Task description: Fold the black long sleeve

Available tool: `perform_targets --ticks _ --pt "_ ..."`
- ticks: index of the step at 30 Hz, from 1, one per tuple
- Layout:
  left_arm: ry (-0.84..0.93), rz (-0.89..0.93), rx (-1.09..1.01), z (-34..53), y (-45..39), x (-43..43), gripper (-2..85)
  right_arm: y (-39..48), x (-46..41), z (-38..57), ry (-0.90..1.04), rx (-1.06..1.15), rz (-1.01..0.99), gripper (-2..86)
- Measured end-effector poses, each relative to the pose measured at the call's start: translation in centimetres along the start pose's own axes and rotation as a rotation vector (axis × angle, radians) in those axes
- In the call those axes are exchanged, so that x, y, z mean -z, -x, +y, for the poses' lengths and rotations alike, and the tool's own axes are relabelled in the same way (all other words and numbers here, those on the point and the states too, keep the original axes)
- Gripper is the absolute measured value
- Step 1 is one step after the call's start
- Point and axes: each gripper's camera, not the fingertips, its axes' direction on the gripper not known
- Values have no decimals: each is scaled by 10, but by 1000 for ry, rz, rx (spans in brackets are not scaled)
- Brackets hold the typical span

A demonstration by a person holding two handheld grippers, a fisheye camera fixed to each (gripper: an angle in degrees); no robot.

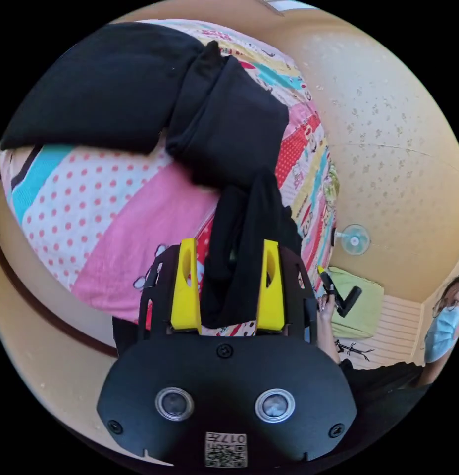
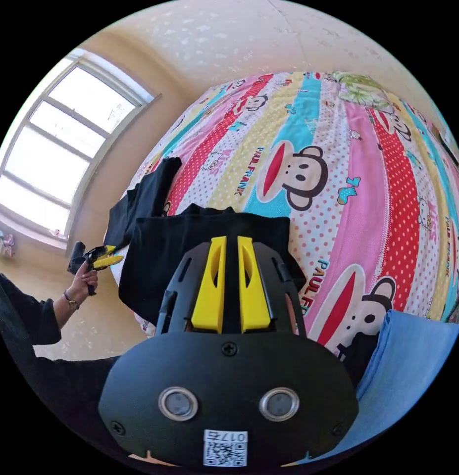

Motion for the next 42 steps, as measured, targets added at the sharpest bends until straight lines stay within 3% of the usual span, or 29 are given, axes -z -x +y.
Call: perform_targets --ticks 3,5,7,10,14,18,23,26,29,35,38,39,41,42 --pt "73 26 46 40 34 -47 180 58 -56 47 12 183 115 15" --pt "11 56 67 53 44 -54 169 61 -122 80 172 198 249 8" --pt "63 71 63 57 44 -66 162 64 -119 98 36 220 249 6" --pt "263 -36 23 68 36 -101 110 65 -114 82 111 210 217 4" --pt "114 46 -27 86 3 -96 57 58 -87 63 225 160 184 3" --pt "59 171 -254 113 -102 -117 51 36 -30 79 118 39 111 3" --pt "244 85 -556 185 -216 -240 52 -13 1 139 162 -212 -32 5" --pt "381 70 -586 229 -225 -310 76 -23 15 166 184 -301 -121 10" --pt "357 106 -545 255 -200 -324 113 -27 22 181 233 -347 -254 21" --pt "32 -113 -335 255 -98 -297 174 -44 26 201 236 -543 -628 99" --pt "173 -168 -195 240 -41 -348 194 -54 26 204 145 -699 -806 140" --pt "250 -108 -147 240 -21 -374 190 -56 25 204 128 -734 -839 151" --pt "198 -81 -76 248 -7 -374 135 -62 18 202 50 -885 -956 187" --pt "268 51 -71 254 -4 -382 98 -63 17 202 25 -924 -986 194"
